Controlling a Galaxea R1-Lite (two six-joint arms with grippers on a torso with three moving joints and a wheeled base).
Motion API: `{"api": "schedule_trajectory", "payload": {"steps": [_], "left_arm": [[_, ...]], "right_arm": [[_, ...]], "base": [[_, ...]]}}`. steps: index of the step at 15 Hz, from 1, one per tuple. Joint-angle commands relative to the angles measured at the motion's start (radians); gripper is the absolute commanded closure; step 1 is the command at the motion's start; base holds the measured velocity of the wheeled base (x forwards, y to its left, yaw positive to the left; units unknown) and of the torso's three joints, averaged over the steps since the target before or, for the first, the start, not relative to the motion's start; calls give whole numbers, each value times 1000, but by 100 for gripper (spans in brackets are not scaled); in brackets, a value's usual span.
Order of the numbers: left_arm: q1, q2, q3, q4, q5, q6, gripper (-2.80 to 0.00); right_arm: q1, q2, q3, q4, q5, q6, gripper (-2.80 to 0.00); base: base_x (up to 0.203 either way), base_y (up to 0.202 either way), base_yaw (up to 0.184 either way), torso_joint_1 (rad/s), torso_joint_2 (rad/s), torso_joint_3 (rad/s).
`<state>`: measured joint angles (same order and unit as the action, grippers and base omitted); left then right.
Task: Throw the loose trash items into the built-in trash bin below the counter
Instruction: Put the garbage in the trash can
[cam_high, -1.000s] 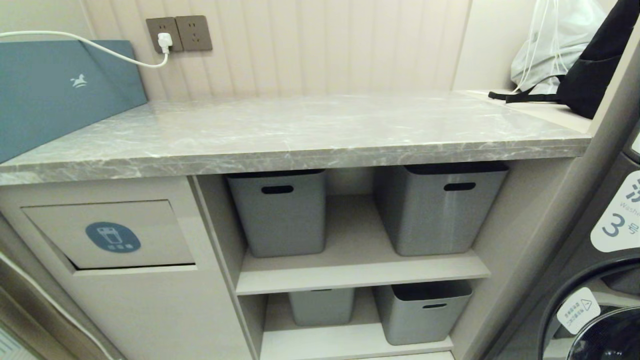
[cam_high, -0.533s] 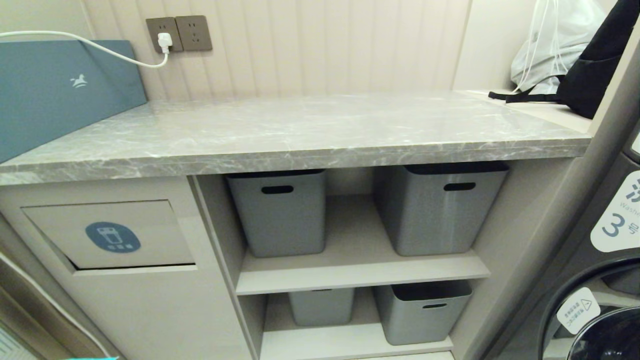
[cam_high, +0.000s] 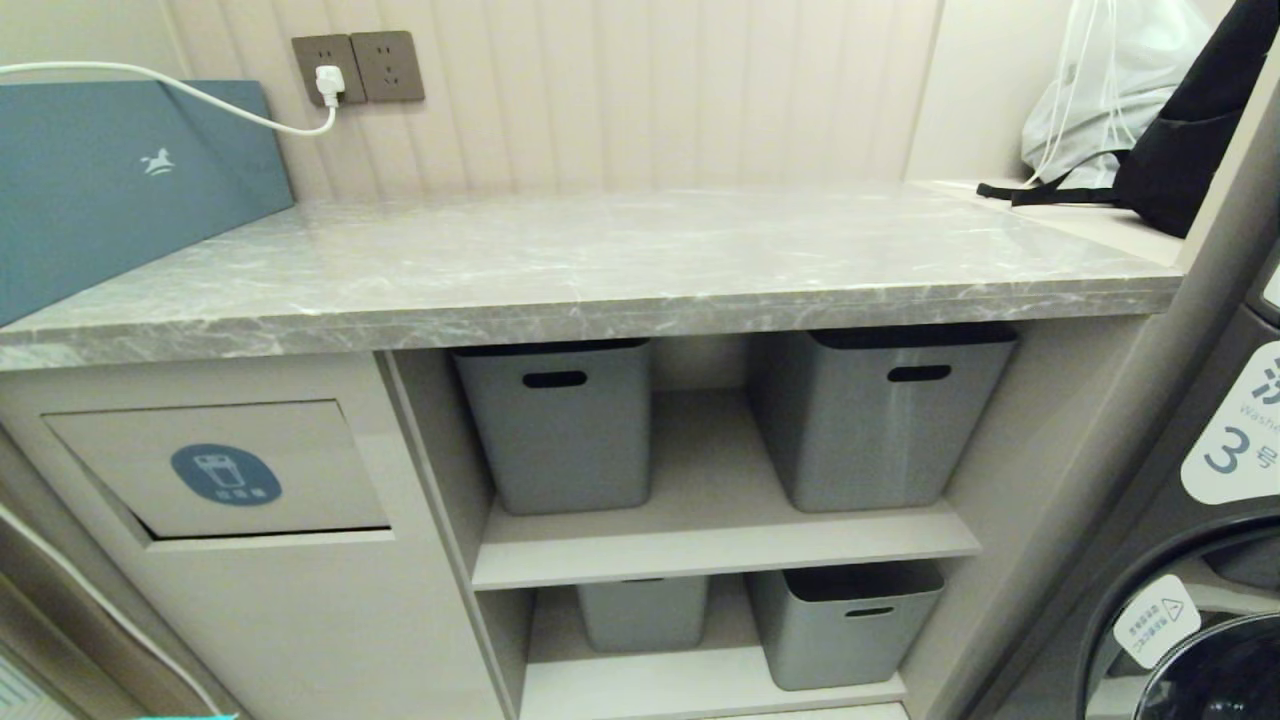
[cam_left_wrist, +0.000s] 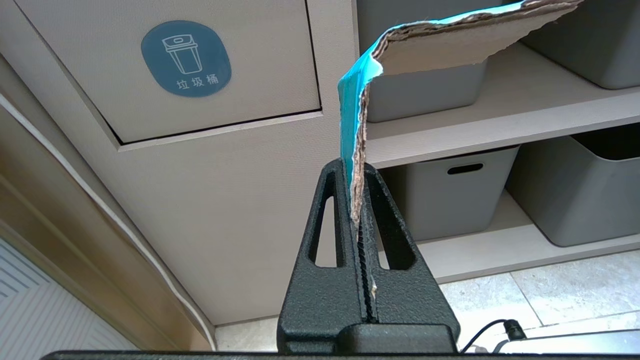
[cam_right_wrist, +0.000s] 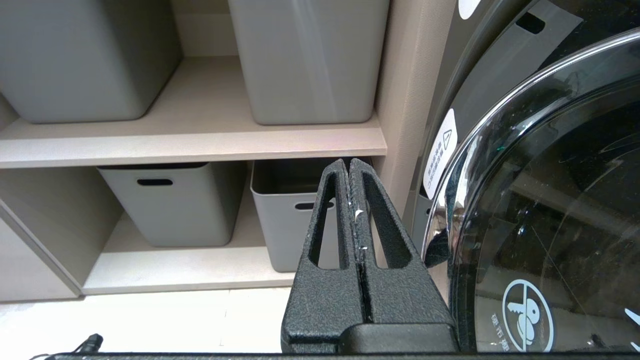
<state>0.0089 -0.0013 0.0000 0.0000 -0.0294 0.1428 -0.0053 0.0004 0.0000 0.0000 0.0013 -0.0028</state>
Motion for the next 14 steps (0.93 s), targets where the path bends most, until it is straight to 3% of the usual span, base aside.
{"api": "schedule_trajectory", "payload": {"steps": [1, 10, 14], "left_arm": [[0, 0, 2, 0, -1, 1, 0], [0, 0, 2, 0, -1, 0, 0], [0, 0, 2, 0, -1, -2, 0]], "right_arm": [[-1, 0, 0, 0, 0, 0, 0], [-1, 0, 0, 0, 0, 0, 0], [0, 0, 0, 0, 0, -2, 0]], "base": [[0, 0, 0, 0, 0, 0], [0, 0, 0, 0, 0, 0], [0, 0, 0, 4, 2, -135]]}}
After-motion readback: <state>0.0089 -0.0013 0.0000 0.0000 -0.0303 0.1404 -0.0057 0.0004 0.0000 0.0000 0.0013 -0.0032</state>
